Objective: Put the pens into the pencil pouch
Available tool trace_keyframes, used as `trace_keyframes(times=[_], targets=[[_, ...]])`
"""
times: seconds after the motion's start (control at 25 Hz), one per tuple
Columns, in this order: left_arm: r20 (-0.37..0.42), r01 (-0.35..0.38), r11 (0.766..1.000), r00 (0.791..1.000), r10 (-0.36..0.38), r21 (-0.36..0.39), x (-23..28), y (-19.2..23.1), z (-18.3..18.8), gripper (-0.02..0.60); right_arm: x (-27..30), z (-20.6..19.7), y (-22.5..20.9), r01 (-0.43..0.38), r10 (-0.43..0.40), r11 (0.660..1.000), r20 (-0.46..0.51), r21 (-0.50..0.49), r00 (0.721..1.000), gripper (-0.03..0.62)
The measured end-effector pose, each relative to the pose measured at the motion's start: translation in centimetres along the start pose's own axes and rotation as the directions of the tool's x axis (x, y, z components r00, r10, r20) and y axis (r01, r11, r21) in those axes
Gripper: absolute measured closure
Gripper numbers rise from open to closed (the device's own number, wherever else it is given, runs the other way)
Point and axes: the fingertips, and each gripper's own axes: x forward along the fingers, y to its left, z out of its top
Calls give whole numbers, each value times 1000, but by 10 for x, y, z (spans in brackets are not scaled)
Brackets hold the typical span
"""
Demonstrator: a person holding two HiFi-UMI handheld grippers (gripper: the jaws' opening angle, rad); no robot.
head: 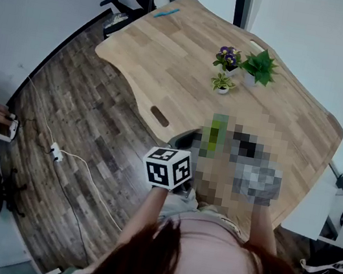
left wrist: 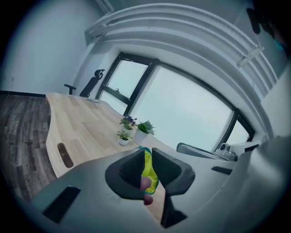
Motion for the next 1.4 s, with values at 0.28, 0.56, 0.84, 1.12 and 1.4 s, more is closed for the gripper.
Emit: trace_keyframes(times=[0.28,0.56,0.84,1.12,1.4], targets=[[80,-61,988,996,50,140,-21,-19,10,559,-25,11,-2,-11,11,1000,16,-8,1000,549],[160,-104,969,985,68,226,-39,-49,19,577,-53,29,-5,2,-1,999,40,-47,999,582],[257,-174,947,961,103,271,-68,-83,27,580,-85,40,-2,1,4,997,79,-74,997,592],[296,-215,925,948,120,312,-96,-110,20,580,-115,49,2,-3,14,997,131,-83,991,594],[316,-196,923,945,87,331,-114,-115,31,580,-125,62,17,19,1,993,166,-121,986,594]])
